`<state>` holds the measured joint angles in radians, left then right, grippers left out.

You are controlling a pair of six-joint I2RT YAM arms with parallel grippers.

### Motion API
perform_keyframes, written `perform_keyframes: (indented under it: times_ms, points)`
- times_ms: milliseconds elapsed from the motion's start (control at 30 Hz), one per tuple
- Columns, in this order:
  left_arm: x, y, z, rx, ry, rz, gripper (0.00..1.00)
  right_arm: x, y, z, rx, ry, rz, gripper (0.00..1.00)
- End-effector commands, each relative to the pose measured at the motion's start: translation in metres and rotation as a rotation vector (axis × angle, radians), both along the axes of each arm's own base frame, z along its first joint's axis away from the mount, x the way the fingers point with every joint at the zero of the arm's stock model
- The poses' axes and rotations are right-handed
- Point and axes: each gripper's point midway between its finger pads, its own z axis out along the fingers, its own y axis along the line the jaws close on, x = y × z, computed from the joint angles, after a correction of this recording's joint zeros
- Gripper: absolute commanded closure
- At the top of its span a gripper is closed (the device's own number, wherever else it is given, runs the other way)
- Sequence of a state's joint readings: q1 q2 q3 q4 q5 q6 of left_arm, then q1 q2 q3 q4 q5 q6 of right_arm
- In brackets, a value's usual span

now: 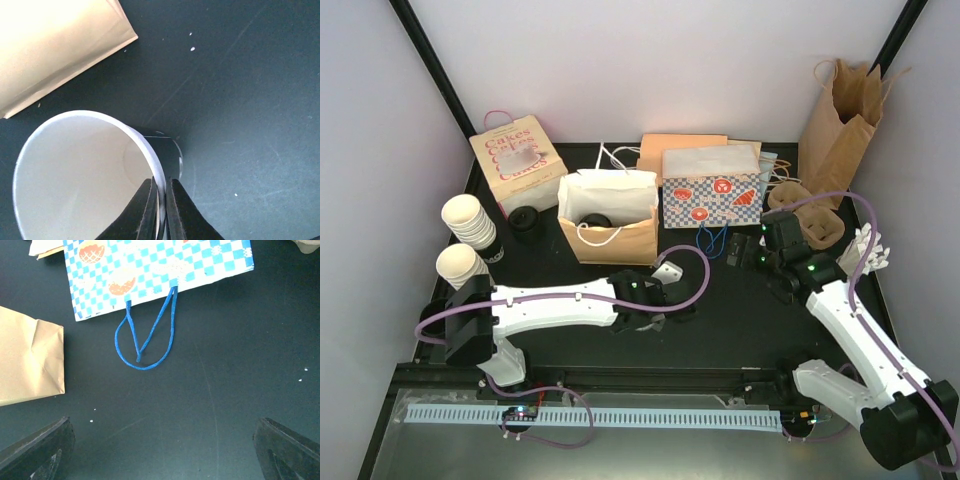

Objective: Pack the takeout coffee

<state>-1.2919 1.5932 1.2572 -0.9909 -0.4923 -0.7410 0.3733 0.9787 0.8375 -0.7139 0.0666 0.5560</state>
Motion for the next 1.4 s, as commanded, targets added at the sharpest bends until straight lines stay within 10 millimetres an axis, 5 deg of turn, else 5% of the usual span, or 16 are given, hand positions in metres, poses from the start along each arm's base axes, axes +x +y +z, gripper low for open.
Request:
perform_keyframes:
  times_ms: [0, 433, 700, 1000, 1133, 1367]
  points:
    - [0.003, -0.020, 0.012, -0.078, -0.030, -0.034, 0.91, -0.001, -0.005, 0.011, 0.004, -0.031, -0.026, 0.00]
    - [-0.001, -0.020, -0.008, -0.083, -0.002, -0.040, 0.89, -0.002, -0.010, 0.010, -0.009, -0.025, -0.050, 0.00]
    - [-0.005, -0.022, -0.006, -0.104, 0.013, -0.044, 0.66, -0.001, -0.012, 0.012, -0.020, -0.030, -0.053, 0.00]
    - [-0.008, -0.026, 0.037, -0.227, -0.014, -0.080, 0.38, -0.001, -0.022, 0.014, -0.050, 0.008, -0.124, 0.00]
    - [-0.012, -0.024, 0.058, -0.308, -0.030, -0.113, 0.05, 0.001, -0.025, 0.013, -0.082, 0.036, -0.138, 0.00]
    - [-0.011, -0.004, 0.102, -0.468, -0.126, -0.119, 0.01, 0.004, -0.025, 0.012, -0.094, 0.006, -0.121, 0.00]
